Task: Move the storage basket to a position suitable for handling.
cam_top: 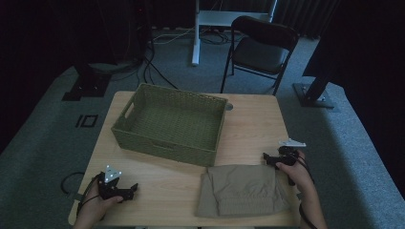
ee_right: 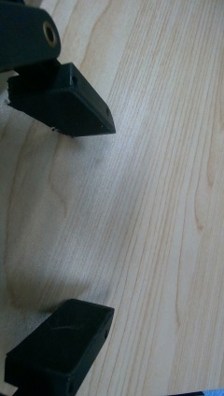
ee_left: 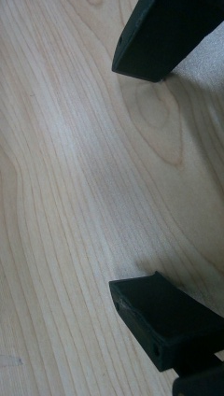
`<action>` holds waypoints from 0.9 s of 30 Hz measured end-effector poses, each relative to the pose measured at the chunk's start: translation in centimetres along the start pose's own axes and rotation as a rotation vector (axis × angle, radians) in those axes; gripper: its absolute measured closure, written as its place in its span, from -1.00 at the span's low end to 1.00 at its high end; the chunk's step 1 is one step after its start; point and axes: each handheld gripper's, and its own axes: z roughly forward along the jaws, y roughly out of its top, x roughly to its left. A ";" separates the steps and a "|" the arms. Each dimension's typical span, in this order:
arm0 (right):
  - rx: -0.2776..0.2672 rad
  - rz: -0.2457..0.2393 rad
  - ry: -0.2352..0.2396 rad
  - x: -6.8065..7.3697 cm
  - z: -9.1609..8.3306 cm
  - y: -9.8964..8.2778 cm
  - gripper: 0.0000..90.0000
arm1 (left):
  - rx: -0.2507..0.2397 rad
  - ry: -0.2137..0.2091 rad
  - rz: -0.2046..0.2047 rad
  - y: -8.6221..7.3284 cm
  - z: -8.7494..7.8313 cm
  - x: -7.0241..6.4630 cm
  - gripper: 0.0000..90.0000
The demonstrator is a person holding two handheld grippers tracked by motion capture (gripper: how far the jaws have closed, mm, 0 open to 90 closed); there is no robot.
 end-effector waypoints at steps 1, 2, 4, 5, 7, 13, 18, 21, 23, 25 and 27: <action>0.000 0.000 0.000 0.0 0.0 0.0 -0.76 | 0.001 0.000 0.001 0.0 0.0 0.0 -0.97; 0.000 0.000 0.000 0.0 0.0 0.0 -0.76 | 0.001 -0.001 0.000 0.0 0.0 0.0 -0.97; 0.000 -0.001 0.001 0.0 0.0 0.0 -0.76 | 0.001 -0.001 0.000 0.0 0.0 0.0 -0.97; 0.000 -0.004 0.004 0.0 0.0 0.0 -0.76 | 0.001 -0.001 0.000 0.0 0.0 0.0 -0.97; 0.001 -0.009 0.010 -0.1 0.0 0.0 -0.76 | 0.000 -0.007 0.006 0.0 0.0 0.1 -0.97; -0.010 0.014 0.025 -0.2 0.0 0.0 -0.76 | 0.005 -0.033 0.035 0.1 0.0 0.3 -0.97; -0.027 0.034 0.022 -0.1 -0.3 0.3 -0.76 | 0.010 -0.046 0.051 0.4 0.2 0.3 -0.97; -0.029 0.038 0.024 0.1 -0.5 0.7 -0.76 | 0.010 -0.045 0.050 0.5 0.3 0.3 -0.97; -0.035 0.044 0.025 0.2 -0.7 1.0 -0.76 | 0.008 -0.044 0.043 0.6 0.3 0.5 -0.97; -0.043 0.054 0.031 0.3 -0.9 1.3 -0.76 | 0.000 -0.049 0.032 0.6 0.3 0.8 -0.97; -0.056 0.055 0.036 0.5 -1.2 1.6 -0.76 | -0.006 -0.052 0.021 0.5 0.2 1.1 -0.97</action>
